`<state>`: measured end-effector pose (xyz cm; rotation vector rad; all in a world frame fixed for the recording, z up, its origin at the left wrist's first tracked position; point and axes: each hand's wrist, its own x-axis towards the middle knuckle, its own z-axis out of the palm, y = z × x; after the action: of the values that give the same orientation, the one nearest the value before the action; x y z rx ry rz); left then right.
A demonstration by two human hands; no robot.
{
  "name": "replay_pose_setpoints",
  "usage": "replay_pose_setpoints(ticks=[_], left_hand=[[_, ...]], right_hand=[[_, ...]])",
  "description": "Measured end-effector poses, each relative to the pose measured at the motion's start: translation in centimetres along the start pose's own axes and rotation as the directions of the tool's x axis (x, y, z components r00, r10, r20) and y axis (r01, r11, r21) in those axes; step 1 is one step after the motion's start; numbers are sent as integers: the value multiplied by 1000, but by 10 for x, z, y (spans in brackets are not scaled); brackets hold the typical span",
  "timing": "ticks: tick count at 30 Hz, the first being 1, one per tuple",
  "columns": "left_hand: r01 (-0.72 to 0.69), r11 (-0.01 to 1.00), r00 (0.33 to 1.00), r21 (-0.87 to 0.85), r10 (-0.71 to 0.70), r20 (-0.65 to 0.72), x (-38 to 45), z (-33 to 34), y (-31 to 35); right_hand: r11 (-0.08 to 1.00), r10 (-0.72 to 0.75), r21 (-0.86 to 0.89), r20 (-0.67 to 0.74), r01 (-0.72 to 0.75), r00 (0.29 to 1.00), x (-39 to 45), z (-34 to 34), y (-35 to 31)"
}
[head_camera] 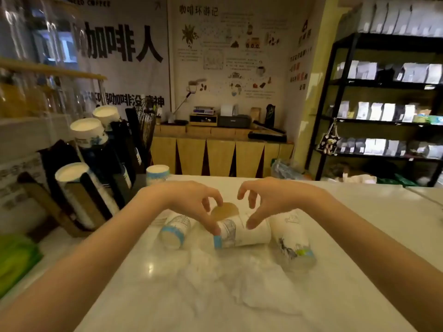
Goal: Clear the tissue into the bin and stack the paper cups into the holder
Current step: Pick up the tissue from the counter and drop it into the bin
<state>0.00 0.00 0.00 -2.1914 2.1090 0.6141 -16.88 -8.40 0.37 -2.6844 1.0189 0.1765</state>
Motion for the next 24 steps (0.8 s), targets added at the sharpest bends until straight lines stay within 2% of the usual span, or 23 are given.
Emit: replay_pose_setpoints(ticks=[3, 5, 10, 13, 15, 18, 21, 24], left_hand=[[24, 1000, 998, 12, -24, 58, 2, 22, -3], [20, 999, 997, 37, -23, 78, 5, 40, -4], [-17, 991, 989, 131, -2, 147, 7, 72, -8], [-35, 987, 987, 154, 10, 162, 7, 86, -12], [-52, 983, 992, 179, 30, 125, 7, 97, -14], [-63, 986, 998, 152, 66, -16, 8, 115, -21], [-52, 996, 981, 66, 63, -182, 4, 128, -26], [-44, 997, 963, -60, 26, -268, -12, 132, -31]], right_hand=[[999, 33, -35, 136, -29, 990, -3, 19, -2], [998, 57, -50, 169, -49, 984, -5, 38, -2], [993, 65, -104, 137, -51, 988, -10, 77, 6], [995, 80, -60, 118, -74, 990, -12, 99, 11], [996, 89, -29, 100, -86, 991, -13, 112, 13], [997, 81, -11, -4, -81, 997, -16, 128, 15], [998, 53, -12, -139, -55, 989, -18, 137, 15], [998, 32, 56, -218, -20, 975, -22, 140, 13]])
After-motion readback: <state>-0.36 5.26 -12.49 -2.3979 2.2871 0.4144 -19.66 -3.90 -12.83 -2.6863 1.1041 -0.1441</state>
